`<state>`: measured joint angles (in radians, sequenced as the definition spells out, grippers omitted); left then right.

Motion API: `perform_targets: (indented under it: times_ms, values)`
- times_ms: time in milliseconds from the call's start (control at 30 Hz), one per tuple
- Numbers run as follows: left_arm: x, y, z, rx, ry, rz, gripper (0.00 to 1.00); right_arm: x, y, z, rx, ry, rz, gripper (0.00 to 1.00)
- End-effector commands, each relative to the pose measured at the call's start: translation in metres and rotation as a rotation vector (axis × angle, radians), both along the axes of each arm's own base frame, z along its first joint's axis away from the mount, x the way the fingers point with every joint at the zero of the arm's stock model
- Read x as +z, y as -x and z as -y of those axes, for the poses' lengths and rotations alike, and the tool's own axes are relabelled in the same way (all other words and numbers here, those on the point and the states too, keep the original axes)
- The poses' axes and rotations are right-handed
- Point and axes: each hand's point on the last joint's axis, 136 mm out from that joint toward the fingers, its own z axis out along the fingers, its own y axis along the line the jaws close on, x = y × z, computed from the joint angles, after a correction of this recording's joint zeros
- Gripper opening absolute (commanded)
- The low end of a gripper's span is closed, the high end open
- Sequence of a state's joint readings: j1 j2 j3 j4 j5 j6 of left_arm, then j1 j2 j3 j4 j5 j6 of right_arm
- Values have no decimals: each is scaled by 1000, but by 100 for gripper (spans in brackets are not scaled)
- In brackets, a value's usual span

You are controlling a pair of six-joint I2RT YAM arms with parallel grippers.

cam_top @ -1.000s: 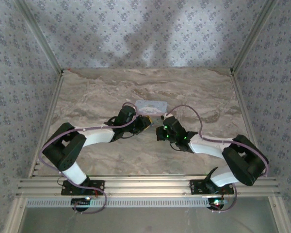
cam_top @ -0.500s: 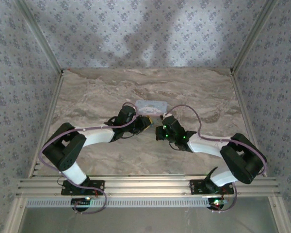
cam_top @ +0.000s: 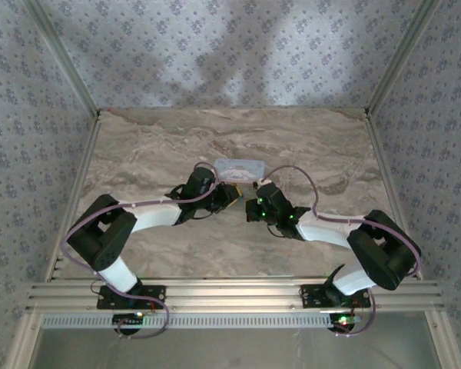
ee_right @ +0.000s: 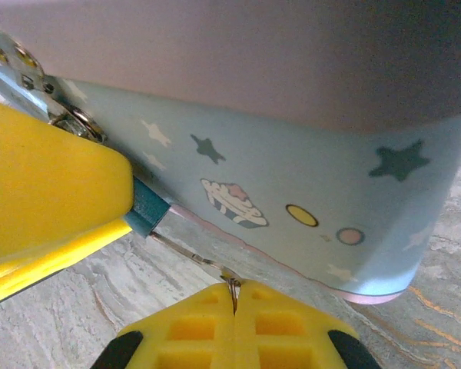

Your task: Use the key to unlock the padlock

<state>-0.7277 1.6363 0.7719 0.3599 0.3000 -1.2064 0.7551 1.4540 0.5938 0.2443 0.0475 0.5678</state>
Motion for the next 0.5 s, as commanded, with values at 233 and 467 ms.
perform_targets:
  times_ms: [233,467]
  values:
    - [18,-5,14,-18,57,20,10,11,-11,-8,-2,-14,34,0]
    - [18,-5,13,-16,57,21,10,8,-11,-7,-12,-9,21,0]
